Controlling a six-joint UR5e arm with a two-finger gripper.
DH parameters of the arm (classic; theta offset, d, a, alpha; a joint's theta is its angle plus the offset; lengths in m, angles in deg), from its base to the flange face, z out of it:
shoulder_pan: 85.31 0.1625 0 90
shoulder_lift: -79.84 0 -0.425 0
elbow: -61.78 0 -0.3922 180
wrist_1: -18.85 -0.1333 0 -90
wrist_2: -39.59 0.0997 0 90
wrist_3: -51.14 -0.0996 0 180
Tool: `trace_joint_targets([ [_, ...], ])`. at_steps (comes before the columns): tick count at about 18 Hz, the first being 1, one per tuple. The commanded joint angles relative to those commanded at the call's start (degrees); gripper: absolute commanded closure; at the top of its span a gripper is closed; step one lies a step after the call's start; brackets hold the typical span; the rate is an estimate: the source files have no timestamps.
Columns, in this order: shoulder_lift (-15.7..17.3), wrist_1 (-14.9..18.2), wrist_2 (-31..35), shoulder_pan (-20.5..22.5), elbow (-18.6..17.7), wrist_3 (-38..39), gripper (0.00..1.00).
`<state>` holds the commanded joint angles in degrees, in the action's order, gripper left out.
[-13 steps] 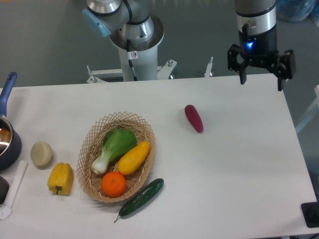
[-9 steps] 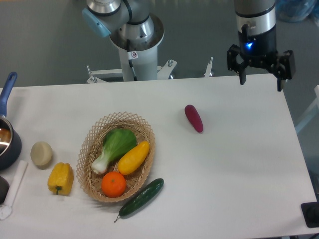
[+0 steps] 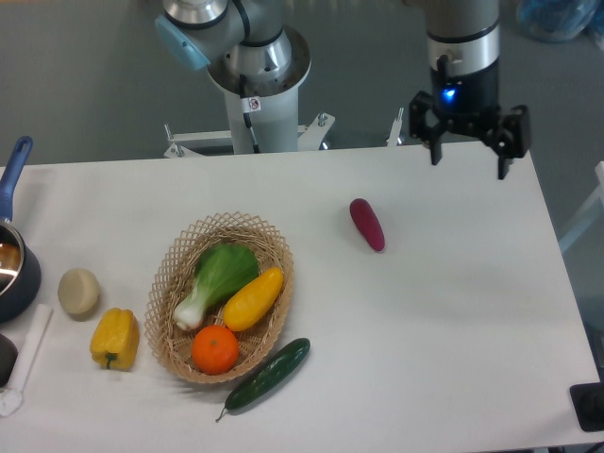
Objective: Pick up the mango from the basket
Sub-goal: 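Move the open gripper over the basket toward the yellow squash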
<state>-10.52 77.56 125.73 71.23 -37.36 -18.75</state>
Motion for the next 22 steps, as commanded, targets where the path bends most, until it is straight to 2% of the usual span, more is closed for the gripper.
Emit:
trace_joint_targets([
  [4,-0.52,0.0,-3.69,-3.16,-0.35,9.76,0.0],
  [6,-0.87,0.09,-4.74,-5.27,-0.88,11.09,0.0],
  [9,-2.28,-0.35,-5.01,-9.22,-3.42,15.38,0.0],
  [14,-7.11,-5.27,-4.49,-13.71,-3.52,19.79,0.0],
  [19,-10.8,-5.71,-4.4,-17.49,-3.26,21.2,0.0],
  [22,-14.31,-6.06,-3.87,-19.69,-2.03,20.5,0.0],
])
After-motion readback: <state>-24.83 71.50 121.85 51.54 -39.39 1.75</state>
